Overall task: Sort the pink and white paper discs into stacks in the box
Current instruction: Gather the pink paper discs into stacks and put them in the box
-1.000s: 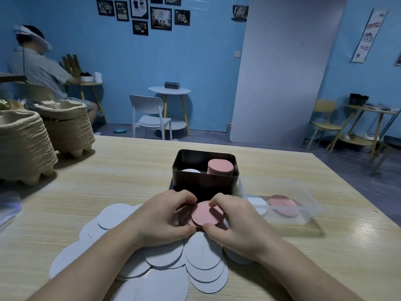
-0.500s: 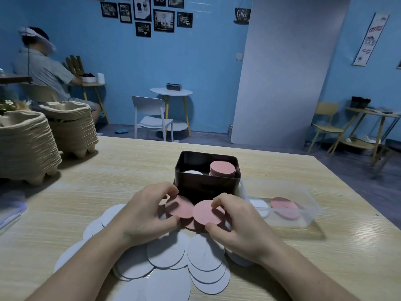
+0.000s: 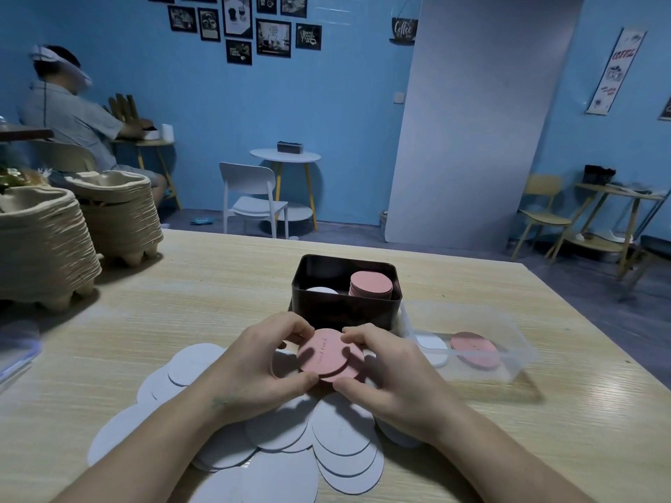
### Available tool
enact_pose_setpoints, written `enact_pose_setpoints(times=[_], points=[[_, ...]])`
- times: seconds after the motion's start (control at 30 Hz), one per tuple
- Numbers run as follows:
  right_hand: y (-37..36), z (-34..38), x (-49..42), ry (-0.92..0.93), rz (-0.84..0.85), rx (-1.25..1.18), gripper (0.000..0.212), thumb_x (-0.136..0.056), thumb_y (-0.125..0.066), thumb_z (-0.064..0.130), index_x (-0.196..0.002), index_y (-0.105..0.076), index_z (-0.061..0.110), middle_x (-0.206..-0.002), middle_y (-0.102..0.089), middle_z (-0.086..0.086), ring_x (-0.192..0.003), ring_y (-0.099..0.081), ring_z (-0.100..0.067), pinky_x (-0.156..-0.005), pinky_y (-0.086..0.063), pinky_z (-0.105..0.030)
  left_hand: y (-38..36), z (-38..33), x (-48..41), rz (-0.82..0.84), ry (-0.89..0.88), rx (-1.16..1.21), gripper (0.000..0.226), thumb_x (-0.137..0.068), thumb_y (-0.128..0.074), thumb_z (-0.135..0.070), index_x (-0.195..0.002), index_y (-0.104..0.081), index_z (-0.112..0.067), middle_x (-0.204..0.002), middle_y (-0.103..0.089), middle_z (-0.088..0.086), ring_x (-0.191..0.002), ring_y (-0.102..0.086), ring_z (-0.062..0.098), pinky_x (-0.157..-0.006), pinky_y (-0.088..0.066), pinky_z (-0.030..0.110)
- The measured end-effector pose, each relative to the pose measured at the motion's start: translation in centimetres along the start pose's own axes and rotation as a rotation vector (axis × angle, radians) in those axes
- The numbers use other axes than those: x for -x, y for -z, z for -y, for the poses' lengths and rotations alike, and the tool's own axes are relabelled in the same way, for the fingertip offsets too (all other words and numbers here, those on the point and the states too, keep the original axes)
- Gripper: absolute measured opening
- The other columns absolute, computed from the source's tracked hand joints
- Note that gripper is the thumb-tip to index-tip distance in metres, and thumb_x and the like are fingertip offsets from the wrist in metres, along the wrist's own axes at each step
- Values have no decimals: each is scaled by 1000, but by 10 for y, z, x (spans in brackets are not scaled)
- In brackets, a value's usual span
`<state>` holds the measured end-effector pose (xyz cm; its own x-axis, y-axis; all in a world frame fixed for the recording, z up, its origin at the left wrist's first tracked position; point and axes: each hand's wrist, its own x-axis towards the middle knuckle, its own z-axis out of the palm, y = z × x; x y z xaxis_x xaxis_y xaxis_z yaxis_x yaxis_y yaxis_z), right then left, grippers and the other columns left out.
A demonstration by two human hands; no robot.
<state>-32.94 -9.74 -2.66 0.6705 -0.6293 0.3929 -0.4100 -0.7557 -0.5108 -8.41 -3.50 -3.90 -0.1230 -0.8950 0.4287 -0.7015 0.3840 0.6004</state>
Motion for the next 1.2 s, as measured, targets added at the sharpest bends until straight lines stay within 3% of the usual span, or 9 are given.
enact_pose_setpoints(times=[0.13,0.23,0.37,0.5,0.63,0.8,0.9,1.07,1.2], points=[[0,1,0,9,-4,-81,48,-90,-75,46,-133,-59,33,-131,-66,14,-111,-69,-6,-92,-55,-34,-1,-4,0,-13,-32,55,40,-79,-83,-32,-114,-64,-33,-111,-70,-18,-108,-68,10,-90,-53,23],[-2,-3,-1,6,-8,-118,50,-91,-79,38,-136,-60,30,-141,-62,14,-124,-62,0,-102,-52,-31,-2,-6,0,-34,-48,89,40,-77,-82,-33,-113,-65,-33,-111,-70,-17,-105,-69,12,-87,-56,26],[-5,-8,-3,31,-6,-152,48,-88,-81,34,-133,-63,31,-135,-62,23,-130,-57,2,-103,-52,-28,-4,-9,-1,-86,-85,115,39,-74,-84,-32,-110,-67,-28,-108,-73,-14,-102,-71,15,-85,-58,35],[-6,-11,-5,76,34,-95,47,-87,-81,41,-129,-64,30,-140,-62,9,-142,-44,6,-108,-49,-33,-5,-10,-2,-112,-117,129,39,-72,-86,-26,-107,-68,-26,-105,-74,-11,-99,-72,17,-83,-59,39],[-6,-11,-5,109,28,-92,39,-90,-79,41,-125,-68,30,-140,-62,6,-142,-45,4,-105,-51,-34,-7,-11,-3,-93,-134,154,40,-73,-87,-26,-109,-69,-24,-108,-74,-11,-101,-73,16,-86,-60,39],[-5,-14,-3,84,12,-216,33,-92,-74,41,-117,-72,20,-132,-67,1,-140,-50,0,-95,-59,-40,-5,-5,-3,-44,-123,147,30,-77,-85,-33,-101,-72,-21,-114,-74,-10,-123,-66,10,-93,-60,41],[-4,-16,-2,82,10,-242,33,-90,-75,43,-114,-73,20,-129,-69,1,-139,-51,1,-94,-60,-40,-5,-4,-2,-33,-119,148,23,-78,-85,-34,-95,-74,-22,-115,-75,-12,-123,-66,8,-94,-60,37],[0,-18,-4,94,46,-139,45,-83,-79,55,-116,-73,25,-141,-64,-1,-142,-45,8,-104,-52,-31,-9,-1,-1,-45,-90,198,22,-77,-87,-35,-92,-77,-24,-112,-76,-12,-120,-69,6,-94,-61,35],[1,-19,-5,123,53,-54,43,-84,-77,59,-116,-71,30,-142,-64,1,-138,-50,4,-100,-53,-32,-12,-1,-3,-47,-84,211,24,-74,-88,-37,-91,-76,-24,-111,-76,-12,-116,-70,7,-93,-61,36]])
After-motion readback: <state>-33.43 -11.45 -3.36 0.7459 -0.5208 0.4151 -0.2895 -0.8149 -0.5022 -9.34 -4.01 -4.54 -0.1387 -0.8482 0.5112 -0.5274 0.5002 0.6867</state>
